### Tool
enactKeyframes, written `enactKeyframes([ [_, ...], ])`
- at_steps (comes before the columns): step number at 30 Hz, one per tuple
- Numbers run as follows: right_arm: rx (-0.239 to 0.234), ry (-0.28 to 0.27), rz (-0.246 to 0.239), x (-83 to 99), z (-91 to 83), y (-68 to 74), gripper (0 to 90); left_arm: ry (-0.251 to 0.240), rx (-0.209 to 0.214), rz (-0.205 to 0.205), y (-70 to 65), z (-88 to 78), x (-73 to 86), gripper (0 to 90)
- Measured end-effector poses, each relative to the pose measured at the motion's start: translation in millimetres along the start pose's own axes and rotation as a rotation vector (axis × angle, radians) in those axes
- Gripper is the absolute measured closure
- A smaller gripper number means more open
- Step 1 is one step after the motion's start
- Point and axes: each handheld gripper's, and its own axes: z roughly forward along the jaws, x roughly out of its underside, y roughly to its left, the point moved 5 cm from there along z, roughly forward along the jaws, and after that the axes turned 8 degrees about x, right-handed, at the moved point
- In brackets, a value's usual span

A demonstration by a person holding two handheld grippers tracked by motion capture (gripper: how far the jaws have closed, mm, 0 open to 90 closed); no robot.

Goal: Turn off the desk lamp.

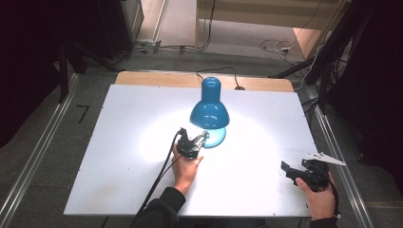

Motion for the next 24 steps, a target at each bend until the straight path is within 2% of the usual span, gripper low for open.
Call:
enactKeyframes([
  [11,0.001,-0.003,0.005,-0.3,0.0,-0.9,10.8,0.017,0.004,0.006,-0.3,5.1,-1.2,90.0],
  [17,0.002,-0.004,0.006,-0.4,0.3,-1.1,10.8,0.0,0.003,-0.009,-1.1,6.9,-2.3,90.0],
  [19,0.002,-0.006,0.006,-0.7,-0.5,-0.9,10.8,0.02,0.005,0.016,-0.2,5.8,-1.6,90.0],
  [24,0.003,-0.002,0.005,-0.4,-0.5,-0.8,10.8,0.019,0.0,0.02,-0.8,6.0,-1.4,90.0],
])
